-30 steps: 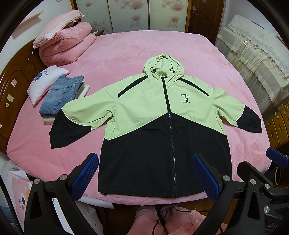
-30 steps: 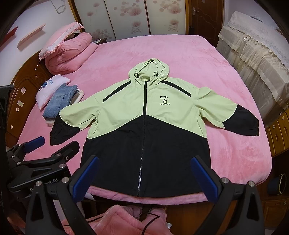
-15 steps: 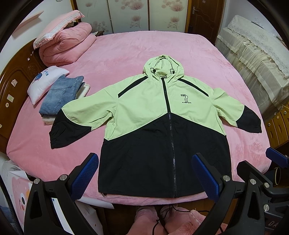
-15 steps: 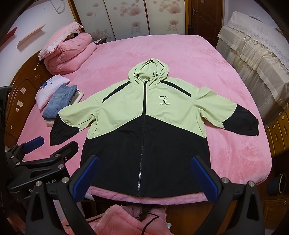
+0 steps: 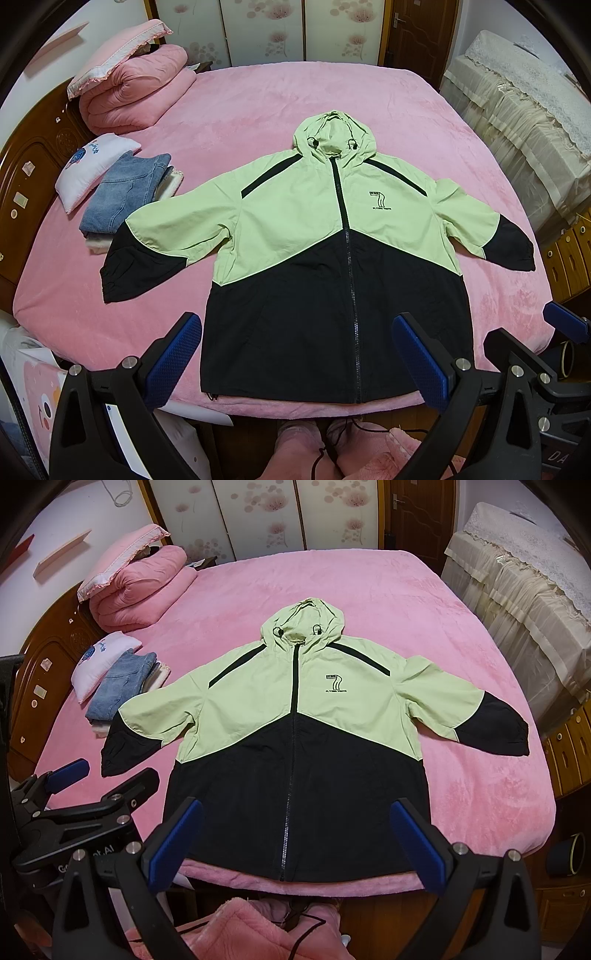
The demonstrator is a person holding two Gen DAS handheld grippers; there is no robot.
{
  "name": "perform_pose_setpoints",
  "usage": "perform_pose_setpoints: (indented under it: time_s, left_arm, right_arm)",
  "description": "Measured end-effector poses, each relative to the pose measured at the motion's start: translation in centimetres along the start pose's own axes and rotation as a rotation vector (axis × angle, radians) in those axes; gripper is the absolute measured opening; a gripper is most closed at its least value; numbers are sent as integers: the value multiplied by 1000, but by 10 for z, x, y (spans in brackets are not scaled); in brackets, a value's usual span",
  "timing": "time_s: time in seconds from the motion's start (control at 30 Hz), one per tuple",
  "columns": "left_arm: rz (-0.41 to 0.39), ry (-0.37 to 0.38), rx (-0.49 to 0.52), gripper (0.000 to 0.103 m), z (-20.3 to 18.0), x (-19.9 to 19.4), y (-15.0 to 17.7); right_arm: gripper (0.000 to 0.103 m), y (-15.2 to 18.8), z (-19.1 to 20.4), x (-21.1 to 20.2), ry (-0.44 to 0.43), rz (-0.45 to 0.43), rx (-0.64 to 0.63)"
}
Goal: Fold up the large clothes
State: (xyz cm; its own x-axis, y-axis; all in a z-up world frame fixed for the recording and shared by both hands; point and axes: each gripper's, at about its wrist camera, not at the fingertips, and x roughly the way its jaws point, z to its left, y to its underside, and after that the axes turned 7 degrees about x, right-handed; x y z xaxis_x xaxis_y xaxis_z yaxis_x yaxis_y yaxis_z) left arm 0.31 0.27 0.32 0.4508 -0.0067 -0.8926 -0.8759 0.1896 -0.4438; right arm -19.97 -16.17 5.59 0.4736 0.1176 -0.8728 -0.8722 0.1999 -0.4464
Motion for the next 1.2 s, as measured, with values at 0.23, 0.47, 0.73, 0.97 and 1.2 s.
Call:
perform_pose_setpoints:
  time_s: [0.23,0.47,0.73,0.97,1.2]
  left_arm:
    - [0,1,0,102,1,0,0]
    - [7,-3,2,102,0,1,1]
    - [30,-15,-43,102,-7,7,10]
    - [116,10,-170,102,-7,32,36]
    - [255,73,-500,102,44,58,97]
  right_arm:
    - [102,0,0,0,0,1,1]
    - [102,0,0,1,-1,2,2]
    - [102,6,-5,5,-15,9,-25]
    - [102,2,-6,14,-24,-22,-137]
    - [101,5,19,35,-32,-69,-367]
